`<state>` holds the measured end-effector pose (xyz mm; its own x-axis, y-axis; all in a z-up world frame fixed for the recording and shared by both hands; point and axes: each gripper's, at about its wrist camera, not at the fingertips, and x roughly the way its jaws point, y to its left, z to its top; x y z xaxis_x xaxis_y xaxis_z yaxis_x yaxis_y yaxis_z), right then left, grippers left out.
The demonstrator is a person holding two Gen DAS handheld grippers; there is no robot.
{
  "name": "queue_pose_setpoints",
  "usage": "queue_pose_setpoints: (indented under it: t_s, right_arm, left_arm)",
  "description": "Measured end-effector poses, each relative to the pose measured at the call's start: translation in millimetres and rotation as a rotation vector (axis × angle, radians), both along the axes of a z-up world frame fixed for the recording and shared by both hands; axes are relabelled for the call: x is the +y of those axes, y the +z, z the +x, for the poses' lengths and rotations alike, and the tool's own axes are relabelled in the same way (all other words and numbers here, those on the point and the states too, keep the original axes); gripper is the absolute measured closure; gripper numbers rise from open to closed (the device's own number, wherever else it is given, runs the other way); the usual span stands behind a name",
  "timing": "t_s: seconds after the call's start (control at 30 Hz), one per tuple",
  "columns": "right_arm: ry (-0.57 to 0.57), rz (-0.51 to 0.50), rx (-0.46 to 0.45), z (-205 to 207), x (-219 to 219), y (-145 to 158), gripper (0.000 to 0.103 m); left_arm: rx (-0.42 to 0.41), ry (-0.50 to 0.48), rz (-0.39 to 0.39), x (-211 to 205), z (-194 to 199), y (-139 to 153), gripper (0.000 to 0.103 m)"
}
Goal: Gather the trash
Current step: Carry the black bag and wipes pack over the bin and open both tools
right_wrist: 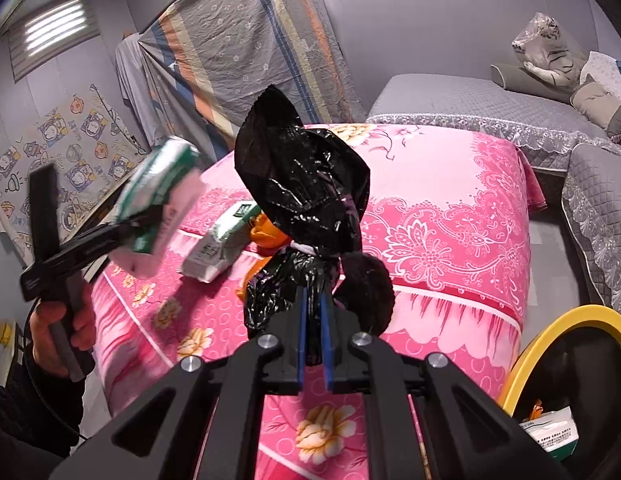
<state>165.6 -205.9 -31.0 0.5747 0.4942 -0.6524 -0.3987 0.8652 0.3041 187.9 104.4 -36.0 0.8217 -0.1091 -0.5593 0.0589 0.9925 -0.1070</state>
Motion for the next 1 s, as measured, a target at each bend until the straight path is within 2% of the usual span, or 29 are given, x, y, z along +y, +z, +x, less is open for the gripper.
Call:
queue_pose_setpoints:
  t_s: [0.13,0.43,1.0]
  right_arm:
    - [0.017,0.031,0.000,-11,2,8,0.097]
    - [0.021,0.071,0.004,-35,0,15,0.097]
    - [-0.133,0.116,-0.005,-50,-62,16,0.097]
  left_arm:
    - [-0.068,0.009,-0.001,9,-32,19,0.073]
    - [-0.094,-0.031,0.026,-8,-71,26,0.073]
    - [-0.126,-0.295,0.055,-118,-63,32,0.073]
